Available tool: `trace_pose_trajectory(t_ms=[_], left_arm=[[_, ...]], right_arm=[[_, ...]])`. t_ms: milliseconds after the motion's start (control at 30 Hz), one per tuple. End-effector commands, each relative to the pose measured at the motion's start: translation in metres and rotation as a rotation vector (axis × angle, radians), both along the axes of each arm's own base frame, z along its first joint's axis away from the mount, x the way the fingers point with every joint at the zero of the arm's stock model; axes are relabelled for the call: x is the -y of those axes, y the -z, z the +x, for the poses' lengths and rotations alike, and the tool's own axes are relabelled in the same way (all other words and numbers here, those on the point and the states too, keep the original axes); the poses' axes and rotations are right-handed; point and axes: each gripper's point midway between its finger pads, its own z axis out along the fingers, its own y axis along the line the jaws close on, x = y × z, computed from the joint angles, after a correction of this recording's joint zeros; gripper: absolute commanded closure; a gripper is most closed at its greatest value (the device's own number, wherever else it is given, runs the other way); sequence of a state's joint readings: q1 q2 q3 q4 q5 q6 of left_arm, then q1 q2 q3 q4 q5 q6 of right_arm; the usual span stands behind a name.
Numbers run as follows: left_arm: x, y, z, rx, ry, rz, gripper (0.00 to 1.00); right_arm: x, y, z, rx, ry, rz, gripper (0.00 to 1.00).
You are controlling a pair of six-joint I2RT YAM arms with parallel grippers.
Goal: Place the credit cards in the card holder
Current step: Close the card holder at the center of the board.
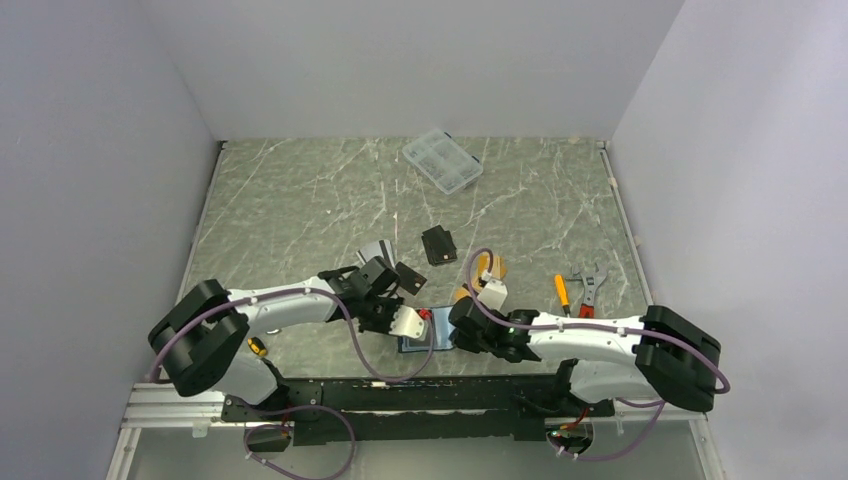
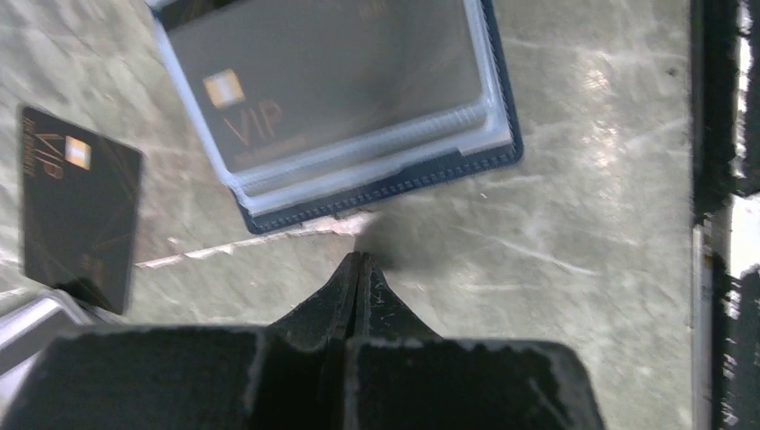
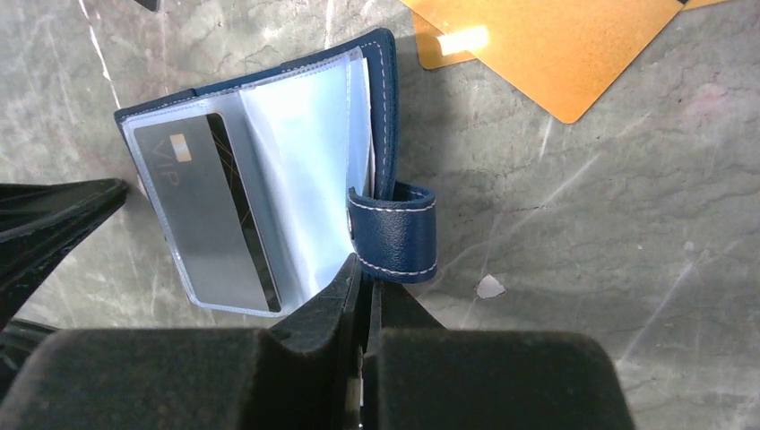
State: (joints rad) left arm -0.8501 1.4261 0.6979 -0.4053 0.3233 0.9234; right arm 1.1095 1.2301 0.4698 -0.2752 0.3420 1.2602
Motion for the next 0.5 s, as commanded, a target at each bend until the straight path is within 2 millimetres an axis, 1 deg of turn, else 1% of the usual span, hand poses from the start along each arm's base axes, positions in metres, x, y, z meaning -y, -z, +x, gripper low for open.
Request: trace_pose_trajectory(t_ms=[0,133,300,467], left_arm=[[0.009,0.006,0.011,0.053,0.035,0.028,1.00],[0.013,0.007,0.015,0.058,0.047,0.039,1.00],[0.019,0.009,0.019,0.040,0.052,0.061,1.00],[0.044,-0.009,0.015,-0.002,0.070,-0.011,1.00]], right_arm=[[0.040,0.042,-0.030,-0.122,0.020,-0.107,1.00],[0.042,0.055,-0.035,-0.154,0.046,-0.078,1.00],[0.037,0.062,-0.036,-0.170,0.042,-0.068,1.00],[0.033,0.064,-0.036,-0.173,0.041,-0.007,1.00]])
